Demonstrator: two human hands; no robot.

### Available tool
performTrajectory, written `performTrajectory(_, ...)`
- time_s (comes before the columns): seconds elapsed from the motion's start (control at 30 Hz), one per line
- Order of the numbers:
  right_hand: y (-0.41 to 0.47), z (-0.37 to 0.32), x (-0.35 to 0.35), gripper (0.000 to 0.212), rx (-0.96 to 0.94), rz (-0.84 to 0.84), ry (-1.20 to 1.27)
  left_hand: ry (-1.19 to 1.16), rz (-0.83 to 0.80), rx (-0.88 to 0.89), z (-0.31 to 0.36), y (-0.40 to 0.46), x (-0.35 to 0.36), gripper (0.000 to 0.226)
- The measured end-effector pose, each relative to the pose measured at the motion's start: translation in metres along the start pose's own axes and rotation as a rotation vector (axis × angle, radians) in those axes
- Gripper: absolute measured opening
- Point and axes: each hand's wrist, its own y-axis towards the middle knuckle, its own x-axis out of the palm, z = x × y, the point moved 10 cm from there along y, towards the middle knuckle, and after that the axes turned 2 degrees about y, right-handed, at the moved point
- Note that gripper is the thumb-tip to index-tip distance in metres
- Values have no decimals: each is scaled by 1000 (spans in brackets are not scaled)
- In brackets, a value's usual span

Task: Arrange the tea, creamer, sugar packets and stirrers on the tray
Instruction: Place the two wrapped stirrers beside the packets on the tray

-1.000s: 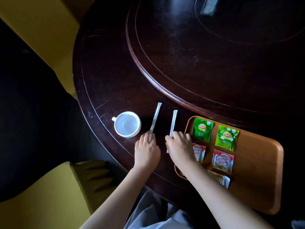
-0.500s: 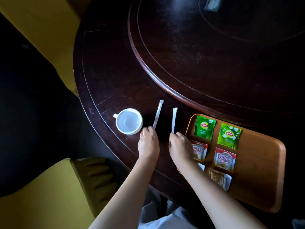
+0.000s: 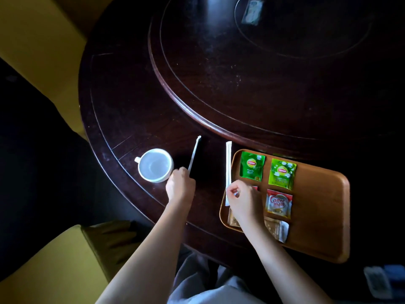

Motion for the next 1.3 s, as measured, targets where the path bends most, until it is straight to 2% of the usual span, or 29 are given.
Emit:
performTrajectory(0.23, -19, 41, -29, 13, 114, 75, 103, -168, 50, -73, -10, -24, 5, 8)
performTrajectory(0.37, -31, 63, -55, 22, 96, 119, 189, -337, 104, 35, 10, -66, -3, 4)
performTrajectory(0.43, -38, 82, -71, 25, 143, 151, 186, -427, 23, 84, 29, -87, 2, 5)
performTrajectory(0.57, -51, 116, -109, 27, 195, 241, 237, -490, -278, 158, 81, -125, 41, 7)
performTrajectory(0.7, -62, 155, -146, 36, 277, 316, 191, -401, -473, 225, 132, -148, 78, 7)
performTrajectory(0.8, -63, 177, -159, 37, 323, 281, 136, -307, -532, 288, 164, -162, 96, 13)
performTrajectory(0.93, -61, 187, -167, 16, 316, 248, -1, -205, -509, 350, 194, -169, 109, 17)
performTrajectory(1.13, -54, 194, -167, 9, 299, 197, -72, -112, -522, 398, 207, -175, 124, 22)
performTrajectory(1.2, -56, 195, -173, 10, 296, 196, -162, -74, -440, 461, 209, -175, 118, 25)
performTrajectory(1.3, -63, 191, -185, 16, 244, 280, -282, -53, -246, 590, 212, -174, 96, 19)
